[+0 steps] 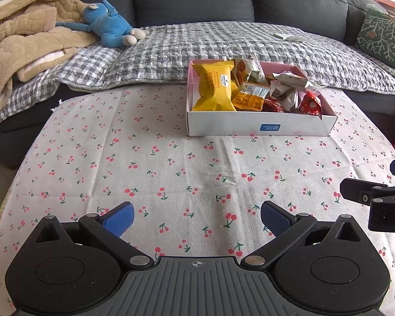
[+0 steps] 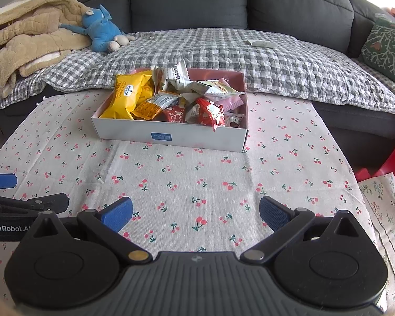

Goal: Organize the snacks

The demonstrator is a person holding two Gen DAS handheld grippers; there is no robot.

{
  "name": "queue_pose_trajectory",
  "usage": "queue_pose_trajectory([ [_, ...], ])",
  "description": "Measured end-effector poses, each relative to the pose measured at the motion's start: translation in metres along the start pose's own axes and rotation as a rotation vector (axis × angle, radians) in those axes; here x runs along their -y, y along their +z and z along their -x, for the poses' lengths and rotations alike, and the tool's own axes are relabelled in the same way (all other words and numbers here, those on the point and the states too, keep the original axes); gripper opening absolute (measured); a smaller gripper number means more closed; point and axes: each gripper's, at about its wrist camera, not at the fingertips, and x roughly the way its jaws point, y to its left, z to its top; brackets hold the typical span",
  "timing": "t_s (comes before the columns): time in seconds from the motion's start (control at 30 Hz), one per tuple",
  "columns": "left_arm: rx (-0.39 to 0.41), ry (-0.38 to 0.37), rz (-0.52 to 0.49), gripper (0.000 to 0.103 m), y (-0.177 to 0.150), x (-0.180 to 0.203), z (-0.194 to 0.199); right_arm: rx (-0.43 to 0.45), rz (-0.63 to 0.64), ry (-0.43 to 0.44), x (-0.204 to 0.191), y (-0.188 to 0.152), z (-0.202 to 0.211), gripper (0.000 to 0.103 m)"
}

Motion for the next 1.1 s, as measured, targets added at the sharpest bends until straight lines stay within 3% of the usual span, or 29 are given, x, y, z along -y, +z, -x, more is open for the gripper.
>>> queue_pose_trajectory([
  [1.1, 0.000, -0.001, -0.010, 0.103, -0.0028, 0.0049, -0.0001, 0.002, 0.008, -0.001, -0.0013, -0.0015, -0.0004, 0.103],
])
